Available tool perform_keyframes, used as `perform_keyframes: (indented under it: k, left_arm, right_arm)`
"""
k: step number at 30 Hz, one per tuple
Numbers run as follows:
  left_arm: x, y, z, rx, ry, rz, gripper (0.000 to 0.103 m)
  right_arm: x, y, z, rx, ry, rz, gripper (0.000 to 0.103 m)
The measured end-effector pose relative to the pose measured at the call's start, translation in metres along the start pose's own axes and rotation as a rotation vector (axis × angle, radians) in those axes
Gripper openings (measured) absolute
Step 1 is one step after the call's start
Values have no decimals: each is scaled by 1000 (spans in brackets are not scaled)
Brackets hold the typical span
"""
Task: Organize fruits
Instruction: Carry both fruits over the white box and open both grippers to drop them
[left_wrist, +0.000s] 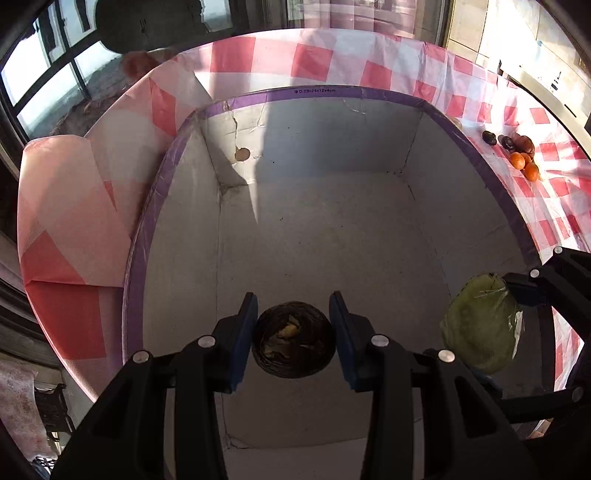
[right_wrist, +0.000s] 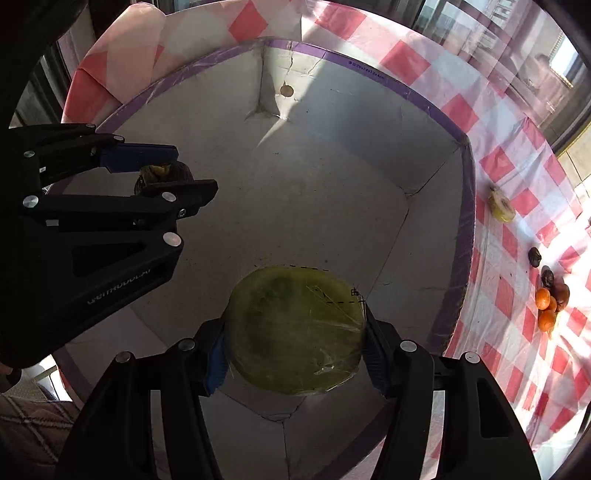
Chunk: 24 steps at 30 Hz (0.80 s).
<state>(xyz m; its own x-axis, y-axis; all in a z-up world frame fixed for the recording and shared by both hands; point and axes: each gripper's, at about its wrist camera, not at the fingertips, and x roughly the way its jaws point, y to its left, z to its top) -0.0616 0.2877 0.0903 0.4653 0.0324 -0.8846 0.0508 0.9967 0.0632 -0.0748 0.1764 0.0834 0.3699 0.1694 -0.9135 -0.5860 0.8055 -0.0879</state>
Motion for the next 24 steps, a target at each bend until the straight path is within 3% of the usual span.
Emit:
perform_keyframes:
  k: [3,8,10,13,20,24]
  left_arm:
    - [8,2,-4,-7,42,5,40]
    - [11,-5,-4,3,67,9,44]
    - [11,-5,-5,-3,65,13,59]
    - [9,-7,-5,-7,54,19,72]
    - [8,-9,-6,-7,52,23,76]
    - [6,-6,-6,-11,43,-23,78]
  right_arm:
    - [9,10,-2,-49,22,-62,60]
    - [10,13,-2,-44,40,-74,63]
    - [10,13,-2,-47,42,-75,71]
    - [9,11,-4,-47,37,-71,81]
    - [9,15,-7,-41,17,-82,87]
    - [4,19,-6,-64,59,-86,86]
